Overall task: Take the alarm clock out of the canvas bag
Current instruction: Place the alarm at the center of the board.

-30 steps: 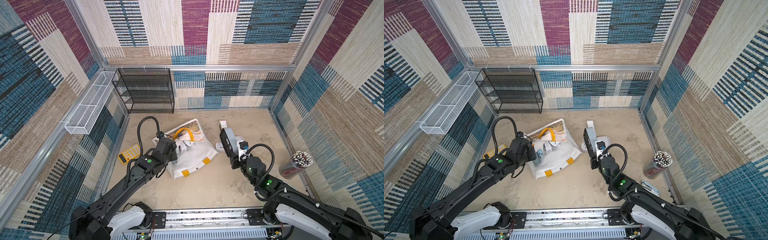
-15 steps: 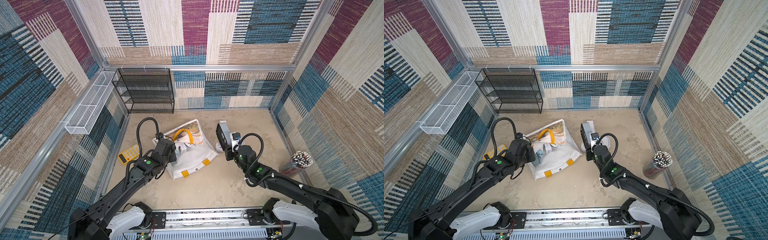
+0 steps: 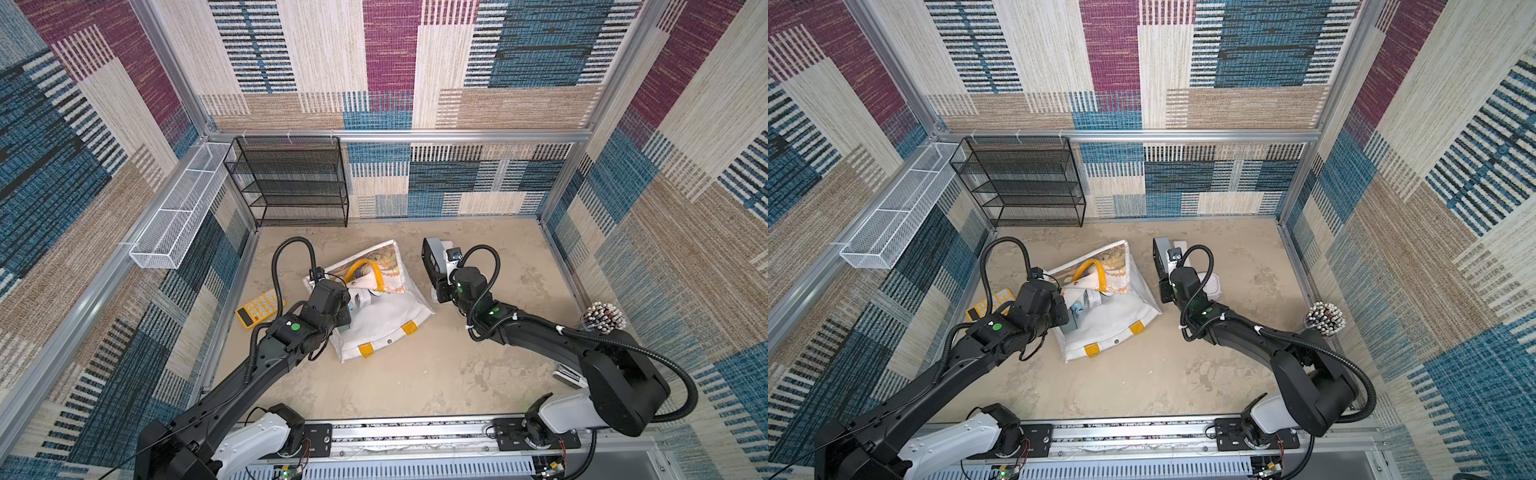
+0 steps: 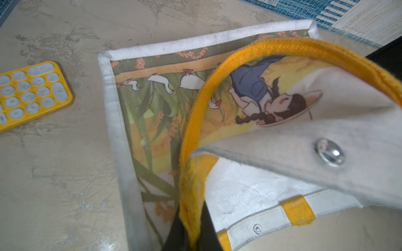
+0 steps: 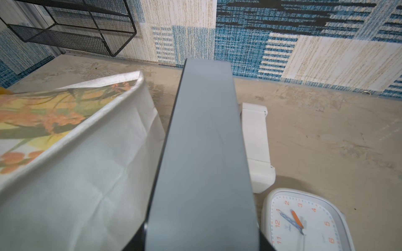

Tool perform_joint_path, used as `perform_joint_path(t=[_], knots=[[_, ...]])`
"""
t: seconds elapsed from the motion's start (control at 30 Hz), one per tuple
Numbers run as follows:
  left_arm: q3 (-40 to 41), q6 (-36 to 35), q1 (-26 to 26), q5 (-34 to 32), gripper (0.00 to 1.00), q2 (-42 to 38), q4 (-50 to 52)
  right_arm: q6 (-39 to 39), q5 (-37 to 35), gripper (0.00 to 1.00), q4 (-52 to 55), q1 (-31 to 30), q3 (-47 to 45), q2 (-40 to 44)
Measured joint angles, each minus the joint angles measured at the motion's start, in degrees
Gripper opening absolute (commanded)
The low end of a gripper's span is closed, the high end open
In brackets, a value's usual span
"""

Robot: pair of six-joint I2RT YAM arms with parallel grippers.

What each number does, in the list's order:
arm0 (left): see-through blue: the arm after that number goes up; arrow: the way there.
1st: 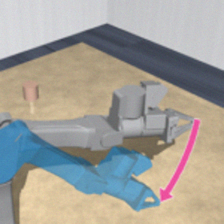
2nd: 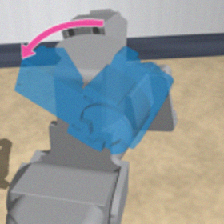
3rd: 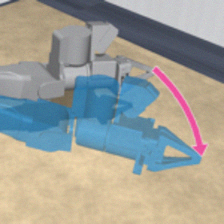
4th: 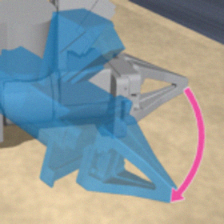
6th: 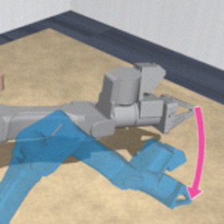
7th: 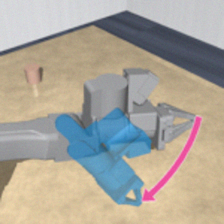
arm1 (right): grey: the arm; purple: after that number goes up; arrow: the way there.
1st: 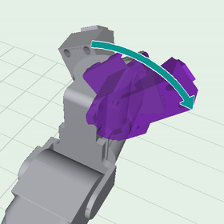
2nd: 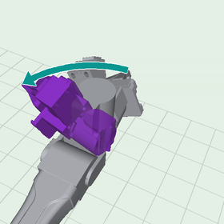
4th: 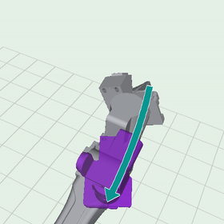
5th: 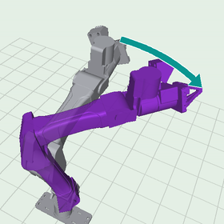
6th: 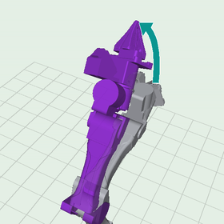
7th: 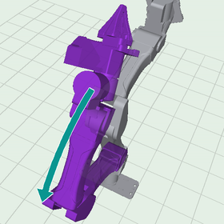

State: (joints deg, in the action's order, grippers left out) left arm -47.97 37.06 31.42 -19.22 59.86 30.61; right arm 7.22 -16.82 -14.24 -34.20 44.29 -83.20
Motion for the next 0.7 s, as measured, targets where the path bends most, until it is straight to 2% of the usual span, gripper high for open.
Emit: perform_joint_path(t=[0.4,0.7], knots=[[0.35,0.00,-0.42,-0.13,0.00,-0.46,0.13,0.44,1.77,0.22,-0.07,2.08,7.02,-11.54],[0.42,-0.02,-0.61,-0.11,0.00,-0.50,0.17,0.94,1.88,0.22,-0.87,2.91,10.93,-17.20]])
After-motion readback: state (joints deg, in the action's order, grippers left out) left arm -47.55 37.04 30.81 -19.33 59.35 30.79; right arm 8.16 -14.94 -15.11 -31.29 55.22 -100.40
